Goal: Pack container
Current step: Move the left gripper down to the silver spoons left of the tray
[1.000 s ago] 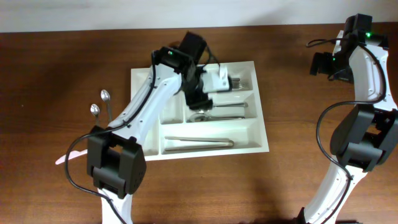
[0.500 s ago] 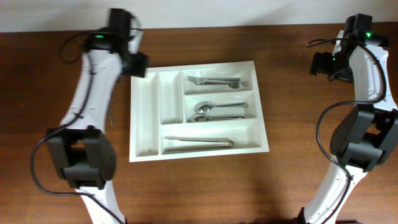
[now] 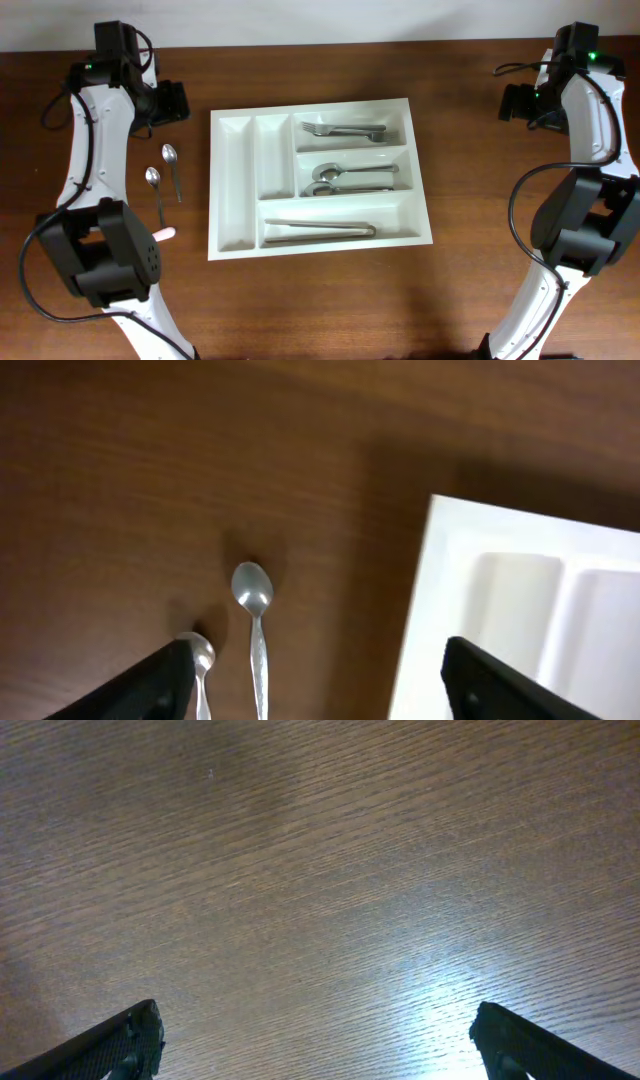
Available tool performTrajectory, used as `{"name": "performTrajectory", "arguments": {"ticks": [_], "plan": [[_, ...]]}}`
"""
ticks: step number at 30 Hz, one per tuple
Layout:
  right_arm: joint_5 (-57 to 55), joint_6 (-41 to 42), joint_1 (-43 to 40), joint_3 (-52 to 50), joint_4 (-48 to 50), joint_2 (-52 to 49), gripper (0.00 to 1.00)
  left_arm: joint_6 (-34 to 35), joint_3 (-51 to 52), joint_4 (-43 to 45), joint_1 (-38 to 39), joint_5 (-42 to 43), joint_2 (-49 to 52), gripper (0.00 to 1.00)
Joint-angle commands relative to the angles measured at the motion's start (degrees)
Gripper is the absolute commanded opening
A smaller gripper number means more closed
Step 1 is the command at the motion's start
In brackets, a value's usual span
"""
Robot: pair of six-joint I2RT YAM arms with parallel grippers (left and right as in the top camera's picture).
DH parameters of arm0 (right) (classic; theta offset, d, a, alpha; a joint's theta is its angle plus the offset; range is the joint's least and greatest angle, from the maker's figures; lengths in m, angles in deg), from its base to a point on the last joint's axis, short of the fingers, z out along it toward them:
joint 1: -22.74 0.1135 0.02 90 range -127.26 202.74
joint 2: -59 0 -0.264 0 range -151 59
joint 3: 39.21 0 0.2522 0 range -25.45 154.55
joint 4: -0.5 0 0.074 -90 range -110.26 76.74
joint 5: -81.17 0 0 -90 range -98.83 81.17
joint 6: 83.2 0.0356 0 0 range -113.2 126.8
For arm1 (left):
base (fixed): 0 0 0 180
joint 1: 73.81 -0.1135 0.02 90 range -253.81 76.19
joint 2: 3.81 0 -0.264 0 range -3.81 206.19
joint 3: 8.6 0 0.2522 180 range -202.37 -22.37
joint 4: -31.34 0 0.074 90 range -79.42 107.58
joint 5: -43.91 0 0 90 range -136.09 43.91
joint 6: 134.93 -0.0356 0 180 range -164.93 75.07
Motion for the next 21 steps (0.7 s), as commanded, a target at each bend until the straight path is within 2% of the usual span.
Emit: {"name": "performTrajectory", "arguments": {"ticks": [1, 7, 21], "plan": [[0.31, -0.35, -0.11, 0.98, 0.00, 2.16, 0.99, 2.49, 2.36, 1.11, -0.74, -0.74, 4.39, 0.81], [0.31, -0.35, -0.11, 0.98, 0.00, 2.16, 0.99, 6.88, 2.43, 4.04, -3.04, -0.39, 9.62, 0.86], [0.31, -0.37, -0.11, 0.98, 0.00, 2.16, 0.99, 6.88, 2.49, 6.58, -5.42, 1.29, 15.50, 0.84]]}}
